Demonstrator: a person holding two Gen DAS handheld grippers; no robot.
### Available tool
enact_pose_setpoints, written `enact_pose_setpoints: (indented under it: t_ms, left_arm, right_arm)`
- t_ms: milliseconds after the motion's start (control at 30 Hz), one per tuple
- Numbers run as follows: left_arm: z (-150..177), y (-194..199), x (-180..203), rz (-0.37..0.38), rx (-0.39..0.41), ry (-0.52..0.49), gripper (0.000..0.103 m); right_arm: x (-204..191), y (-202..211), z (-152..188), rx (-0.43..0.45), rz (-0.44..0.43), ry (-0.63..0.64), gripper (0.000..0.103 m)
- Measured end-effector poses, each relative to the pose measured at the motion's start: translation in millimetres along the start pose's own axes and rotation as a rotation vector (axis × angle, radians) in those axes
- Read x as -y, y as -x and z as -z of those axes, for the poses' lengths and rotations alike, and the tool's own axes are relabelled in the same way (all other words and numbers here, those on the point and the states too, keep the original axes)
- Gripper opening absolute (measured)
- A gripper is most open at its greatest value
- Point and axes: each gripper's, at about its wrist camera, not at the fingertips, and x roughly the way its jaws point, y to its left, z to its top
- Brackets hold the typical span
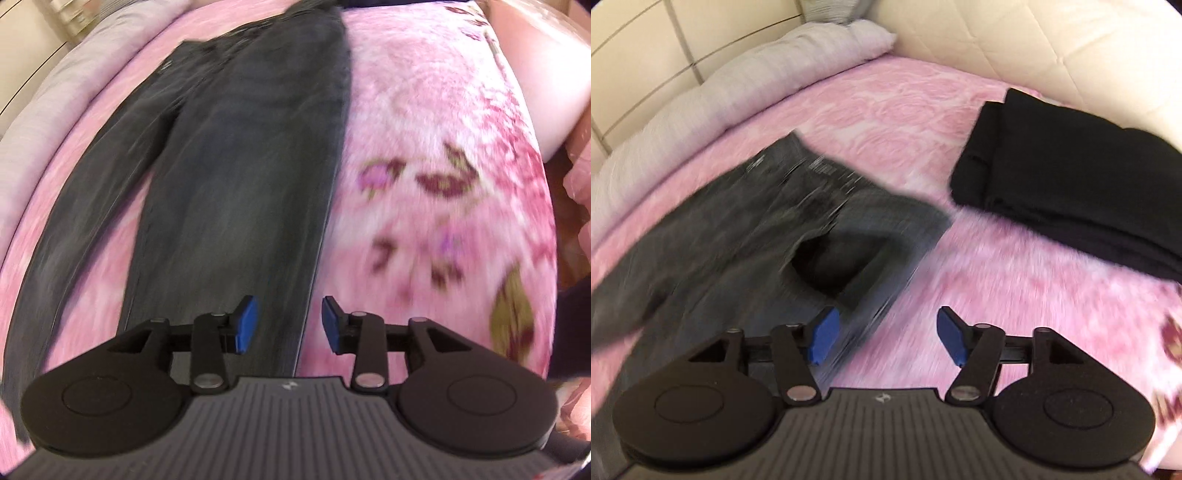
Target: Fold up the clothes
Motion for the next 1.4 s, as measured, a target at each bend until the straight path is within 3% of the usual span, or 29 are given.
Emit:
enact_pose_setpoints:
  t_ms: [267,400,500,633,933,1200,1400]
  left_arm:
    - [122.2,76.0,-37.2,-0.062,-0.044,0.058,0.037]
    - [175.2,118.5,-61.8,-0.078,-0.048,0.079,0.047]
    - [207.2,150.0,-78.8,-0.095,-0.043,0.076,0.049]
    - [235.4,187.5,-97.3,-0.116,-0.026,0.106,0.057]
    - [246.3,216.1,-108.8,-0.137,-0.001,0.145,0.067]
    - [230.6,217.5,-115.7,-0.131,0.002,0.176,0.097]
    - [211.1,207.9,-119.6,-0.123,-0.017,0.136,0.102]
  right_arm:
    - [-120.6,78.3,94.2,-0.121,0.0,0.037,0.076]
    - [-195.6,109.2,133.0,-0.175,-0.024,0.109,0.081]
    - [-238.8,136.1,145.5,-0.183,-0.041,0.13,0.088]
    - [-288.9,168.5,154.6,-0.188,-0.066,0.205,0.088]
    - [-354.4,205.5,166.9,-0.206,-0.042,0.379,0.088]
    - [-351.7,211.2,164.1,-0.233,-0.022,0.341,0.088]
    - [-344.3,207.7,160.8,-0.238,-0.025,0.315,0.088]
